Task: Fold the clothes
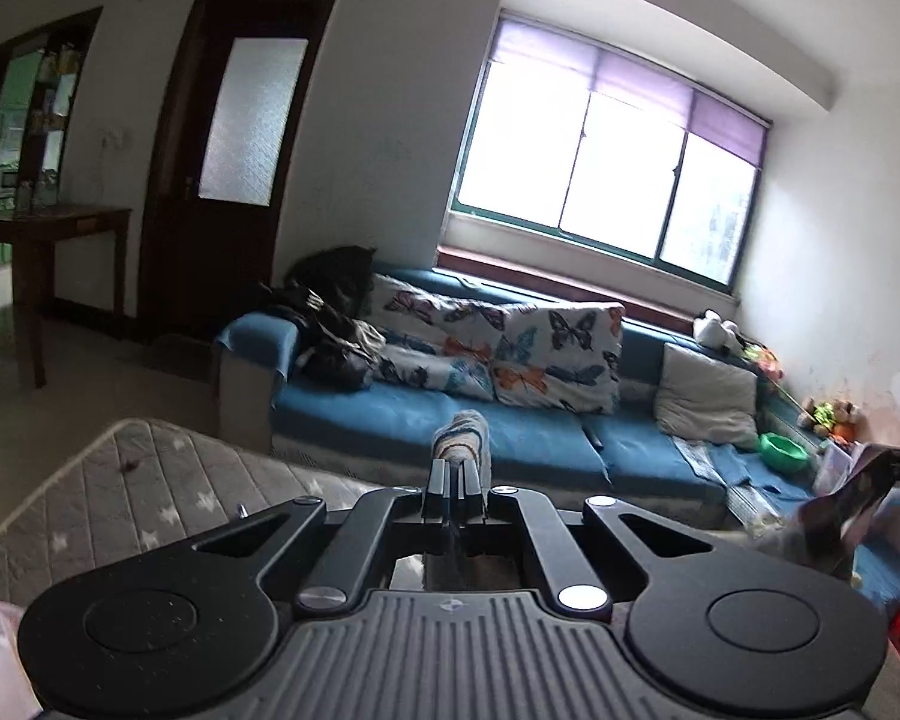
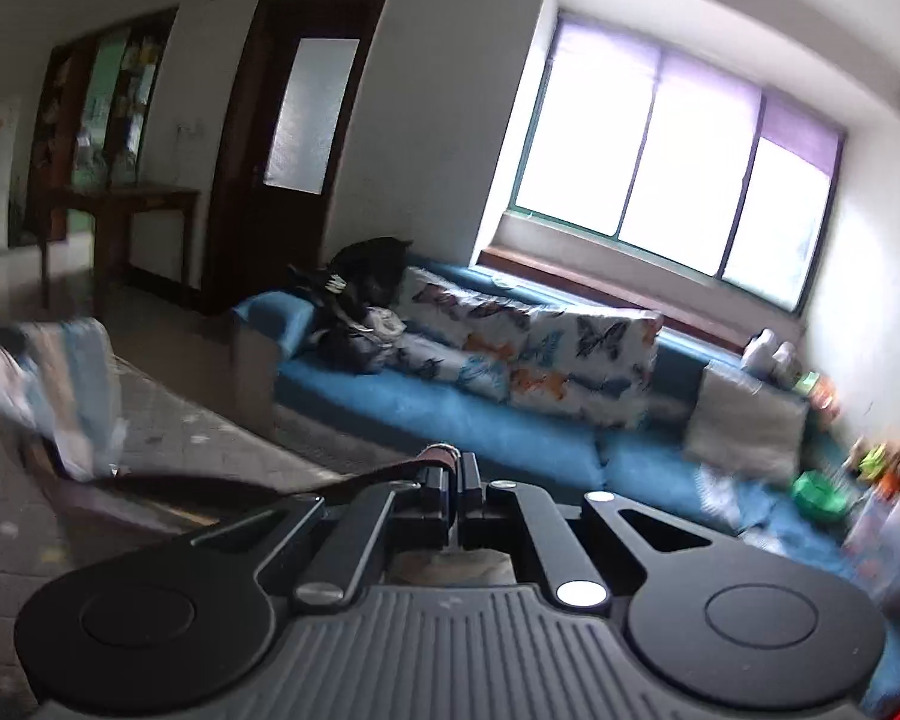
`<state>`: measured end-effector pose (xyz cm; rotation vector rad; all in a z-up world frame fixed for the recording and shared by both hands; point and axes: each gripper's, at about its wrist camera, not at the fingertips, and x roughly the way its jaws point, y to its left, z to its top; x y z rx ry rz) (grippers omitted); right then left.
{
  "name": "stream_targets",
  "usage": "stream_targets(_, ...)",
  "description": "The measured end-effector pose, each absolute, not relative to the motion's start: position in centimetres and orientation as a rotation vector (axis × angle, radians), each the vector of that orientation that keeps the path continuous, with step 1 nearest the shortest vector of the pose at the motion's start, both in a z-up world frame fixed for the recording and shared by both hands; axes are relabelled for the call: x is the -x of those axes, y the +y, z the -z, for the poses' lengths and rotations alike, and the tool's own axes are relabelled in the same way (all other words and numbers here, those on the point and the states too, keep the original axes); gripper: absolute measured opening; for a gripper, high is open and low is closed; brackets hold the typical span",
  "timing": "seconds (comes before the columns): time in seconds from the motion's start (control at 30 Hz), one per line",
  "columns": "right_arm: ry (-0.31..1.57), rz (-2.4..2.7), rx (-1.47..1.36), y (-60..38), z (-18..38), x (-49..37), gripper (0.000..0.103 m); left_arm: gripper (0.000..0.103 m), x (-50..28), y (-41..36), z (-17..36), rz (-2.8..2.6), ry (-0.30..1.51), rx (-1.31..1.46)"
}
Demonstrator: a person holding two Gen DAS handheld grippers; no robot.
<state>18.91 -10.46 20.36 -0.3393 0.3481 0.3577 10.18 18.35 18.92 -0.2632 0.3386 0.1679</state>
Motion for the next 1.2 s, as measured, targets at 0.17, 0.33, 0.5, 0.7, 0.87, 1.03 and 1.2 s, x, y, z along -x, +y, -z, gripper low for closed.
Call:
stream_targets(0.17,0.338,-0.309,0.38,-8.9,-21.8,-22.2,0.002,0.002,-13.2,19.1,-21.5,-0.189,0.316,0.285)
stream_targets(0.33,0.212,-0.297,0.344,-8.7,-25.9,-22.3,0.002,0.002,-13.4,19.3,-25.4,-0.177,0.234,0.305)
stream_targets(0.5,0.144,-0.337,0.362,-10.1,-27.4,-18.9,0.002,0.002,-9.4,19.2,-26.0,-0.13,0.184,0.29)
stream_targets(0.7,0.205,-0.446,0.494,-11.2,-21.7,-11.5,0.002,0.002,-1.8,18.6,-20.6,-0.131,0.248,0.248)
stream_targets(0.87,0.36,-0.578,0.56,-11.9,-13.1,-3.6,0.002,0.003,5.2,17.1,-13.8,-0.154,0.37,0.179)
stream_targets(1.03,0.569,-0.704,0.622,-12.9,-5.1,3.0,0.004,0.003,10.5,16.3,-6.3,-0.187,0.579,0.235)
stream_targets(1.2,0.762,-0.756,0.595,-14.3,-0.4,6.4,0.014,0.008,13.7,16.9,-3.4,-0.242,0.66,0.248)
